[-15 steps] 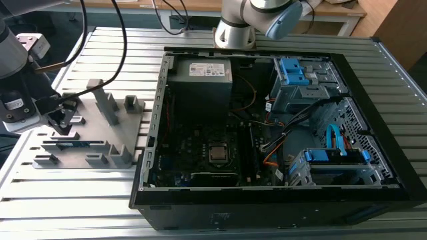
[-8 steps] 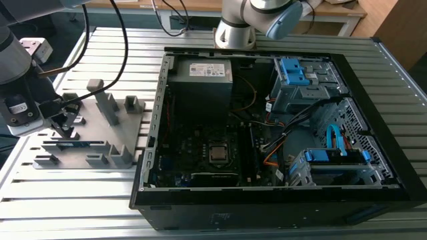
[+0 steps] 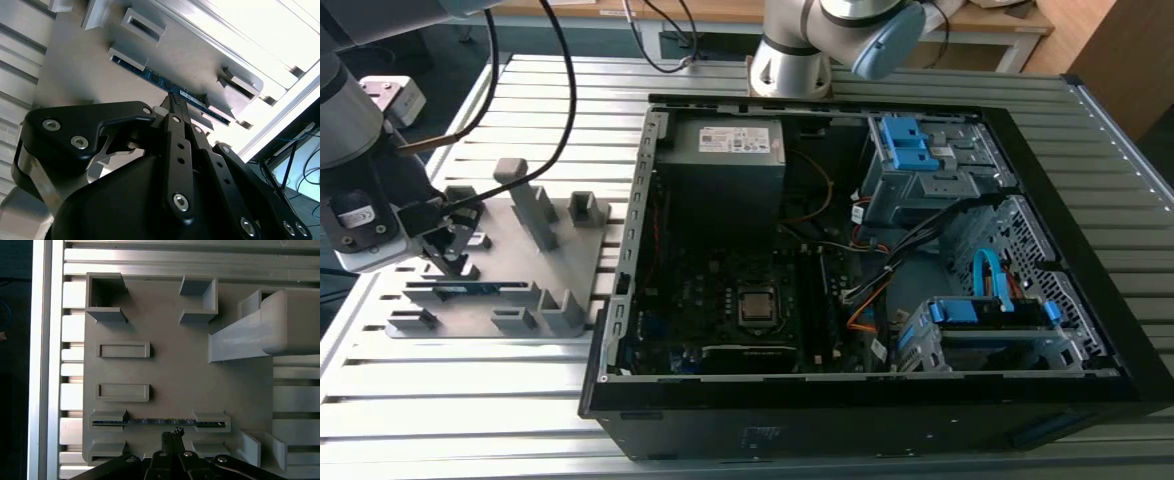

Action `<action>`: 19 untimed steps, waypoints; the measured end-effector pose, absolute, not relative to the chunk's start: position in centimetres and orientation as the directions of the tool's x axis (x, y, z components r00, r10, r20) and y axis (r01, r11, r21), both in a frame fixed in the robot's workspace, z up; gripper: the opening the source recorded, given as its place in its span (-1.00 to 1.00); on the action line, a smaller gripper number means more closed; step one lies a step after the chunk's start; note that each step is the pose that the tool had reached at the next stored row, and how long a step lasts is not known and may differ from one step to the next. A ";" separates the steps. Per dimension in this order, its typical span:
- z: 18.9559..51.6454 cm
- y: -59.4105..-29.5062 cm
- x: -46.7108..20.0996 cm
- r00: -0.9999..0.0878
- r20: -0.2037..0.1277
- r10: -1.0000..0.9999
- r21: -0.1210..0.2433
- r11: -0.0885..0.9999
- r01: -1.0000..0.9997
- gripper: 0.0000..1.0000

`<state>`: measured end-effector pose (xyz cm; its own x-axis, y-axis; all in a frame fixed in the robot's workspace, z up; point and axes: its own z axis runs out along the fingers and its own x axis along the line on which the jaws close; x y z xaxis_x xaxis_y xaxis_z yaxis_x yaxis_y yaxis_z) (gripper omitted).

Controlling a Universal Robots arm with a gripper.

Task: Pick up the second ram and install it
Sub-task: 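Pick up the second ram and move it above second insertion slot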

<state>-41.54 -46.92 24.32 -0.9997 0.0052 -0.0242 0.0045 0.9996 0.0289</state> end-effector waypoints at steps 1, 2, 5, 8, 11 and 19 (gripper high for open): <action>24.3 -46.9 -41.5 -1.000 -0.024 0.005 0.029 1.000 0.004 -0.80; 24.3 -46.9 -41.5 -1.000 -0.024 0.005 0.029 1.000 0.004 -0.80; 24.3 -46.9 -41.5 -1.000 -0.024 0.004 0.029 1.000 0.003 -0.80; 24.3 -46.9 -41.5 -1.000 -0.024 -0.008 0.029 1.000 -0.009 -0.80; 24.3 -46.9 -41.5 -0.999 -0.024 -0.030 0.029 0.999 -0.030 -0.80; 24.3 -46.9 -41.5 -0.994 -0.024 -0.106 0.029 0.994 -0.106 -0.80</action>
